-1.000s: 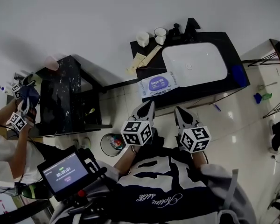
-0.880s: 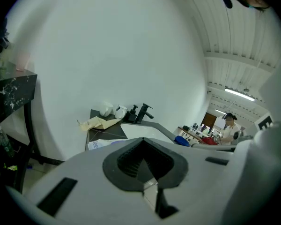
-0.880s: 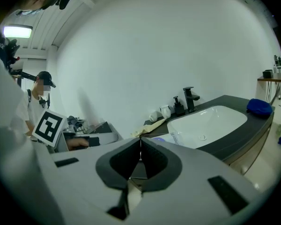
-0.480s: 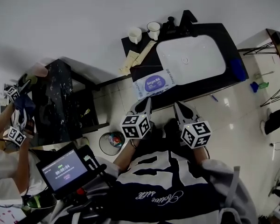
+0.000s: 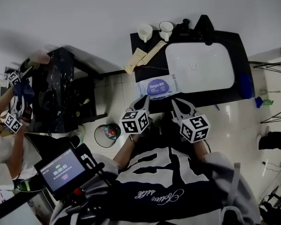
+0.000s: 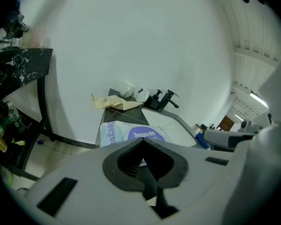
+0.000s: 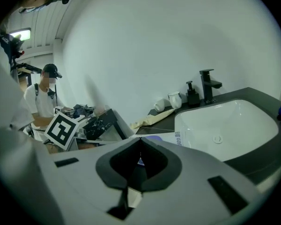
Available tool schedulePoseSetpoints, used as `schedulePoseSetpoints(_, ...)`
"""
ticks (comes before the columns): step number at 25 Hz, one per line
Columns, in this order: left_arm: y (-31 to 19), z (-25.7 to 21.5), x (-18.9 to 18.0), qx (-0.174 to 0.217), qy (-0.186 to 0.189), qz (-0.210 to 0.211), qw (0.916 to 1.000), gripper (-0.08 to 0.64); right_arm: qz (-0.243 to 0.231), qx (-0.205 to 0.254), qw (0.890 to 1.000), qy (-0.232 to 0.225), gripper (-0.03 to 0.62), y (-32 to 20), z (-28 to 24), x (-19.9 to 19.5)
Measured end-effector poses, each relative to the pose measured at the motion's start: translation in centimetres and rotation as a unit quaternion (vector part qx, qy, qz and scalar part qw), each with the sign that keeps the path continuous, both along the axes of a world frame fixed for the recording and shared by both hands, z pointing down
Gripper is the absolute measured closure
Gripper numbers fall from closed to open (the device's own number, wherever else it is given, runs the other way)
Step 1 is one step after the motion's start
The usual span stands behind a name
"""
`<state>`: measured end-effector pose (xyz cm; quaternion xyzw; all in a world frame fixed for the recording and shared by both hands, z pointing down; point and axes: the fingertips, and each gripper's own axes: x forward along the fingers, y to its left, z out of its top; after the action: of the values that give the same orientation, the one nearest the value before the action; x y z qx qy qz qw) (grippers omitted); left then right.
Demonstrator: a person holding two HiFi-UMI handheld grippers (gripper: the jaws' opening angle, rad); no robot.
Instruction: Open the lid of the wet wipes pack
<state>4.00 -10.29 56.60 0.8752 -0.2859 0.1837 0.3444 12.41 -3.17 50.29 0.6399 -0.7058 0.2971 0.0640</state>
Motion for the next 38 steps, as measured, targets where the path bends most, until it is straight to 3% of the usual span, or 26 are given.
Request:
schedulePoseSetpoints(6, -0.1, 2.1, 0.5, -0.035, -0.016, -0.025, 0.9990, 0.561, -0.107, -0.009, 0.994, -0.032, 0.594, -2.5, 0.8, -1.1)
schedulePoseSetpoints(9, 0.3, 3.8, 1.0, -0.042, -0.032, -0.035, 0.9980, 0.561, -0.162, -0.019, 0.986, -0.020, 0.594, -3.3, 2.6, -1.0)
schedulePoseSetpoints(13, 0.5, 4.7, 1.3, -0.023, -0.064, -0.033, 0.9971, 0.561, -0.250, -0.013, 0.968, 0.012, 0.592, -4.1, 4.5, -1.9)
schedulePoseSetpoints(20, 0.7, 5.3, 1.9, -0.027, -0.119, -0.033, 0.9919, 0.561, -0.348, -0.020, 0.935, 0.065, 0.592, -5.1, 5.9, -3.0)
schedulePoseSetpoints(22, 0.8, 5.2, 1.9, -0.027, -0.128, -0.035, 0.9908, 0.561, -0.379, -0.021, 0.920, 0.093, 0.545, -5.1, 6.0, -3.3)
schedulePoseSetpoints(25, 0.8, 5.1, 1.7, -0.033, -0.125, -0.032, 0.9911, 0.561, -0.425, -0.026, 0.892, 0.154, 0.545, -5.3, 6.7, -3.8)
schedulePoseSetpoints(31, 1.2, 5.6, 1.4, -0.075, -0.096, -0.048, 0.9914, 0.561, -0.520, -0.018, 0.809, 0.273, 0.545, -5.2, 8.8, -4.8)
schedulePoseSetpoints(38, 1.3, 5.9, 1.0, -0.097, -0.078, -0.059, 0.9905, 0.561, -0.583, -0.005, 0.737, 0.342, 0.545, -4.8, 9.7, -5.6)
